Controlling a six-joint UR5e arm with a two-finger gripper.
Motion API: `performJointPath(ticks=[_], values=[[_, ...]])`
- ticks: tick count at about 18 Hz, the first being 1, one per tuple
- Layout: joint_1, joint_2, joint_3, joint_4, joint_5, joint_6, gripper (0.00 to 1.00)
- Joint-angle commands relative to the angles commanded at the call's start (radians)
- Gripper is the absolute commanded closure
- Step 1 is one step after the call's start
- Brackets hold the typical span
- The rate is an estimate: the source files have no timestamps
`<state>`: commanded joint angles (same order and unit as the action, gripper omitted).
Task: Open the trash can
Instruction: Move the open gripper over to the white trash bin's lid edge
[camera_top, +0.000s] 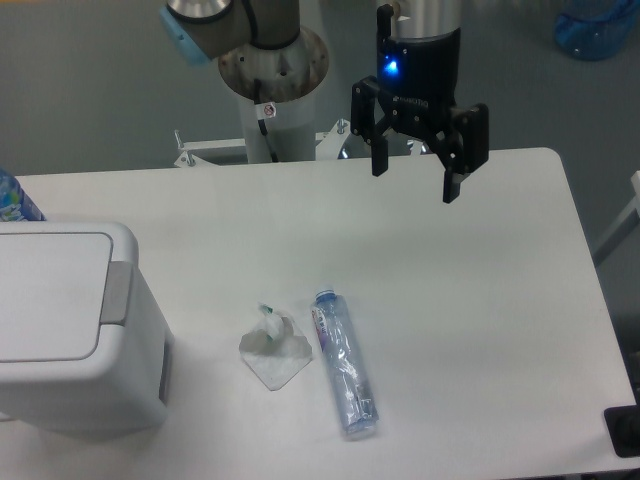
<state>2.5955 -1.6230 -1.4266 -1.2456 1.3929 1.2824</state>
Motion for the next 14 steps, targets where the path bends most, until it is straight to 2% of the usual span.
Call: performJointPath(ticks=[4,6,9,11,14], values=[[-0.003,0.000,0.005,0.000,-0.005,-0.009,0.00],[-0.005,-0.008,0.011,0.000,-0.011,-0.055,0.00],[-0.024,-0.017,0.005,0.024,-0.014,-0.185,0.00],[-0.061,-0.031,0.000,0.060,-0.014,-0.283,0.00],[-0.110,-0.051,-0.002,0.080,-0.012,-0.427,0.00]])
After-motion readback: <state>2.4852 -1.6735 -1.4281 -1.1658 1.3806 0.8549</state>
